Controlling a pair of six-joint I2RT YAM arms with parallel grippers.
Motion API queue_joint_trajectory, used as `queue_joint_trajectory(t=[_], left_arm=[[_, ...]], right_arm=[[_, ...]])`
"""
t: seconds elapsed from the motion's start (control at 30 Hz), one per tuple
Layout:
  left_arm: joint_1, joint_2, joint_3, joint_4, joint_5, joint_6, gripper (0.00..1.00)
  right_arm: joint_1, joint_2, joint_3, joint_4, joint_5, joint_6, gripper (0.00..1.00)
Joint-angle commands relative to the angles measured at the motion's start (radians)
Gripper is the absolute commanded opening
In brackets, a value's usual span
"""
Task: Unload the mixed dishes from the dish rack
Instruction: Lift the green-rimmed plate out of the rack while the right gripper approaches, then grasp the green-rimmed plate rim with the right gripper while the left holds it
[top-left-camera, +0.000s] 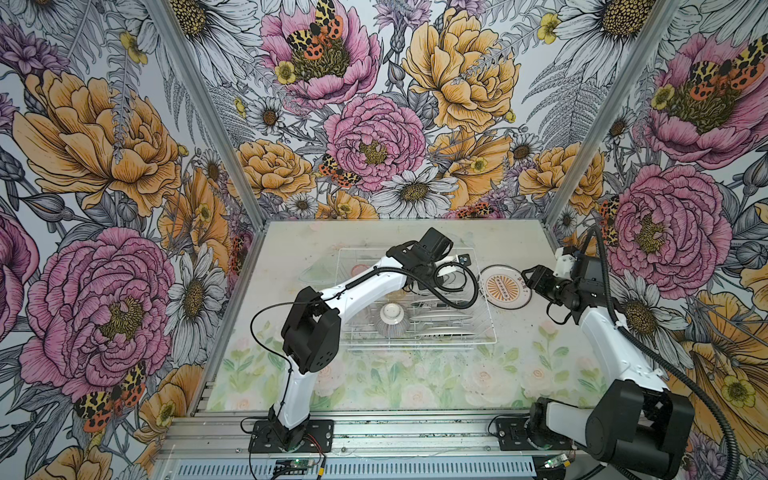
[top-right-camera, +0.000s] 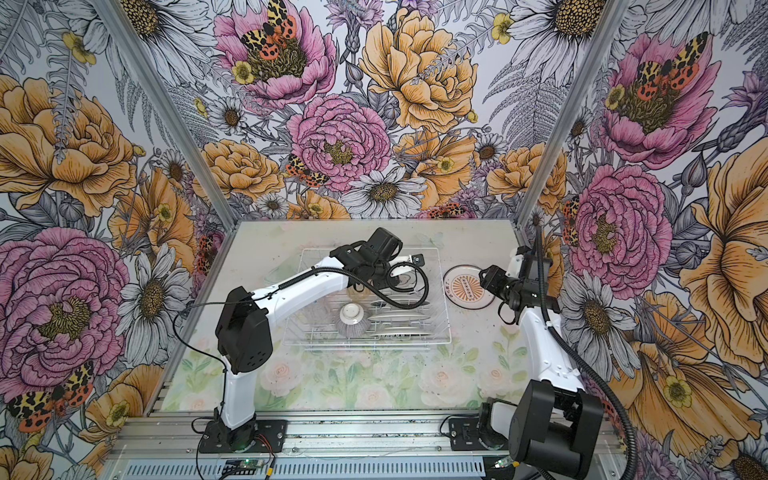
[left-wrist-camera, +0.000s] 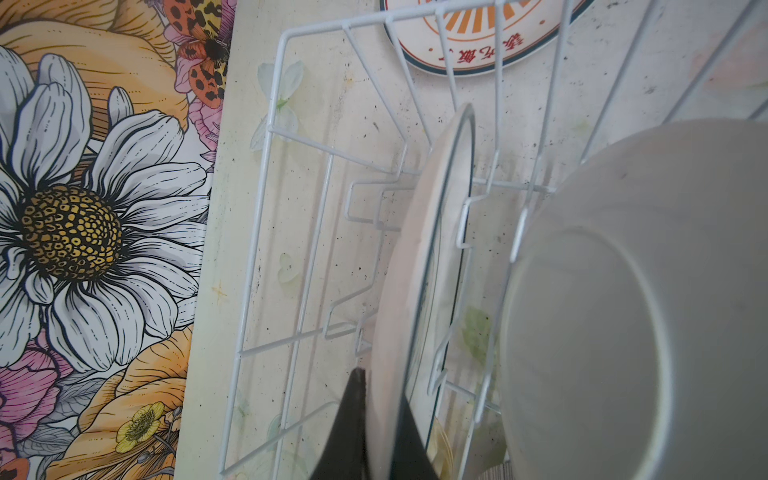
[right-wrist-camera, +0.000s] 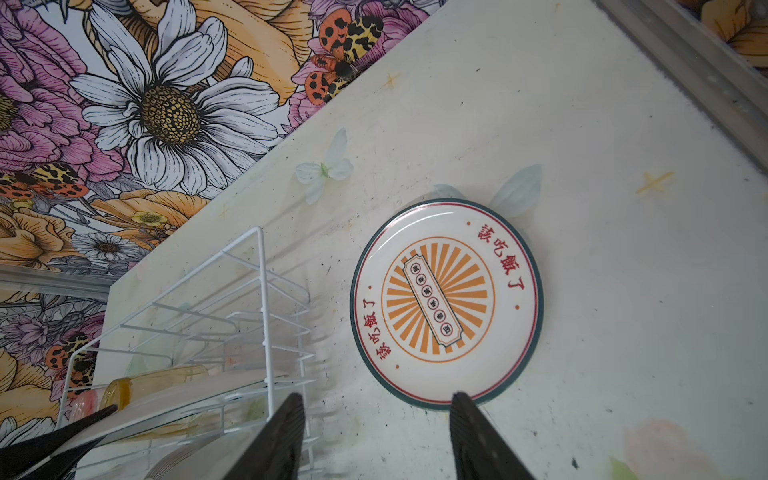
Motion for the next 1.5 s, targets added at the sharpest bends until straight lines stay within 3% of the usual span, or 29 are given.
queue_joint_trajectory(t=[0.0, 0.4, 0.73, 0.9, 1.1, 1.47], left_arm=[[0.011, -0.095, -0.007, 0.052, 0.003, -0.054, 0.03], [0.065, -0.22, -0.014, 0.06, 0.107, -0.145, 0.03], [0.173, -0.302, -0.014, 0.1, 0.363, -0.336, 0.04], [0.229, -0.315, -0.023, 0.133, 0.544, -0.465, 0.04], [0.313, -0.314, -0.09, 0.29, 0.82, -0.693, 0.04], [0.354, -0.272, -0.195, 0.557, 1.016, -0.935, 0.04]], right_arm=[[0.006, -0.03, 0.01, 0.003, -0.022, -0.005, 0.58], [0.011, -0.053, 0.013, 0.003, -0.064, -0.014, 0.57], [0.076, -0.097, 0.034, 0.008, -0.153, -0.051, 0.56], [0.131, -0.118, 0.045, 0.053, -0.285, -0.055, 0.55], [0.197, -0.126, 0.048, 0.148, -0.418, -0.01, 0.55], [0.272, -0.096, 0.018, 0.343, -0.441, 0.113, 0.55]])
